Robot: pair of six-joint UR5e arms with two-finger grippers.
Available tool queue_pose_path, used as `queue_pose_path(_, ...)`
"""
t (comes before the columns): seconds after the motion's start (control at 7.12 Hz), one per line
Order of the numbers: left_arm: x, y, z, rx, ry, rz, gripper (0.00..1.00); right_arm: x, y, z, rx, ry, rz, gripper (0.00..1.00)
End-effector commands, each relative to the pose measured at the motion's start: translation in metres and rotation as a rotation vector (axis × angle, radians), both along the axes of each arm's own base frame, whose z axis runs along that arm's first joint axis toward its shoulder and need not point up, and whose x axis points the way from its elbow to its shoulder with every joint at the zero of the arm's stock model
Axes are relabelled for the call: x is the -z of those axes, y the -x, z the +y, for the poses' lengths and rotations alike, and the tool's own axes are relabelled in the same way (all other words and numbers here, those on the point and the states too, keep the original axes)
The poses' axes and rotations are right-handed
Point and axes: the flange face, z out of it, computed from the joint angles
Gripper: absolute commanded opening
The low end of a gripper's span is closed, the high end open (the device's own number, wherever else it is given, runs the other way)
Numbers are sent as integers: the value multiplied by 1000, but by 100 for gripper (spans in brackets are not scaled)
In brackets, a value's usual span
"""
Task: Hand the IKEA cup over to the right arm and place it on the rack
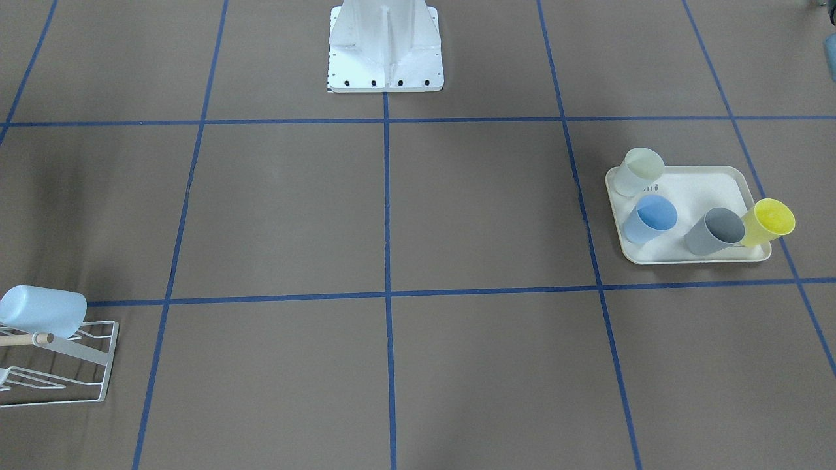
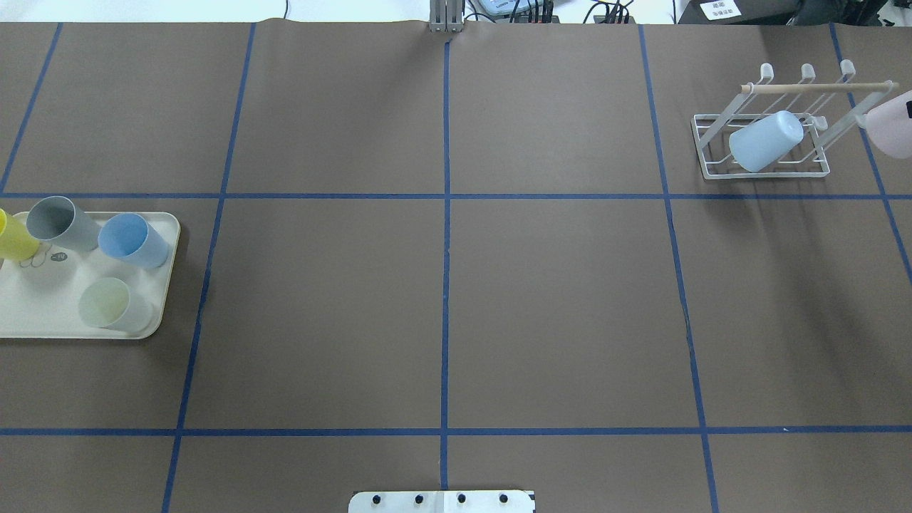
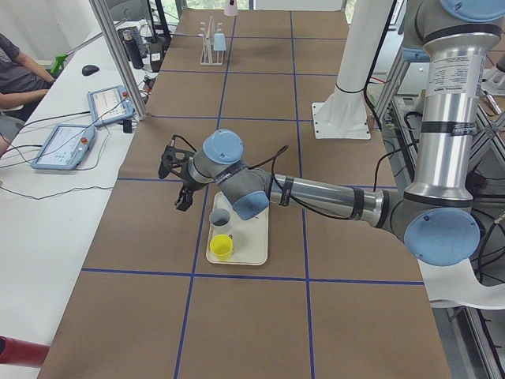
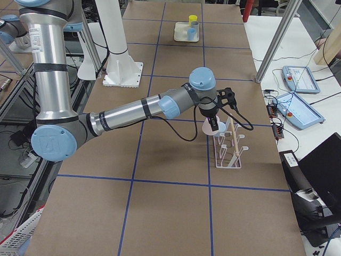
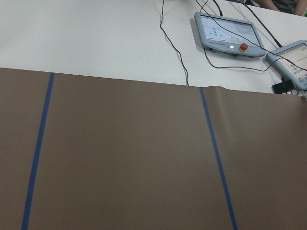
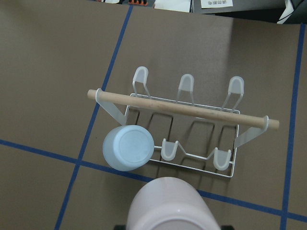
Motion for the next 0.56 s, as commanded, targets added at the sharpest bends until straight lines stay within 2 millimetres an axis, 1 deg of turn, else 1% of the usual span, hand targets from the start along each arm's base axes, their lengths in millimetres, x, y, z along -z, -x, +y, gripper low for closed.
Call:
queue_pose_path(0.0,-17,4,8,0,10,-50,100,-7,20,-27,34,50,12,17)
queue_pose_path(0.14,-21,5,12,1,17,-51,100,-10,31,-45,45,59,22,17)
queue_pose_path(0.28,-20,5,12,1,16,-51,100,-17,45,-55,55,67,49,17)
queue_pose_path(0.42,-20,4,13,0,16,-51,100,-21,52,-61,60,70,65,17)
